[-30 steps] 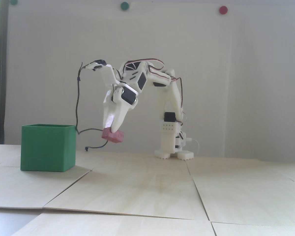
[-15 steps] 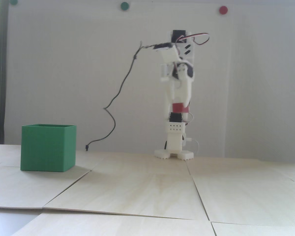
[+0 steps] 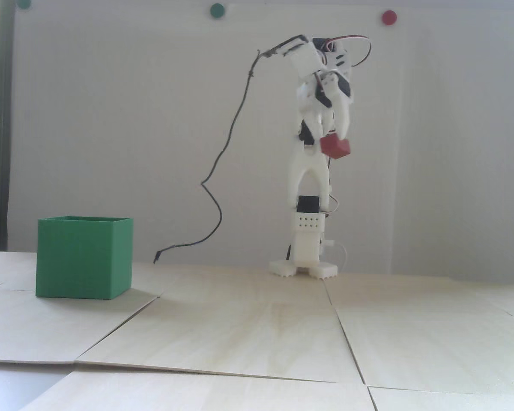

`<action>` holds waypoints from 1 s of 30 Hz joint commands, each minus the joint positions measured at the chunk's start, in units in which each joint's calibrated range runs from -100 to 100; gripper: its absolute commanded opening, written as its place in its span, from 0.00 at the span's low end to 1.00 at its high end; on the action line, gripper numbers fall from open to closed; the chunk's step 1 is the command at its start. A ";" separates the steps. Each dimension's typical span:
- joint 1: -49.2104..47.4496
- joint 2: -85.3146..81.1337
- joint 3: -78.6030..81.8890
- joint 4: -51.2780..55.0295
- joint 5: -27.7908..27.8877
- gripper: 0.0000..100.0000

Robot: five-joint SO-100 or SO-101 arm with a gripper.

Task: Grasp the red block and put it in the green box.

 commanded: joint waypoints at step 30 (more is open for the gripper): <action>53.05 23.60 -13.27 -29.04 -1.37 0.02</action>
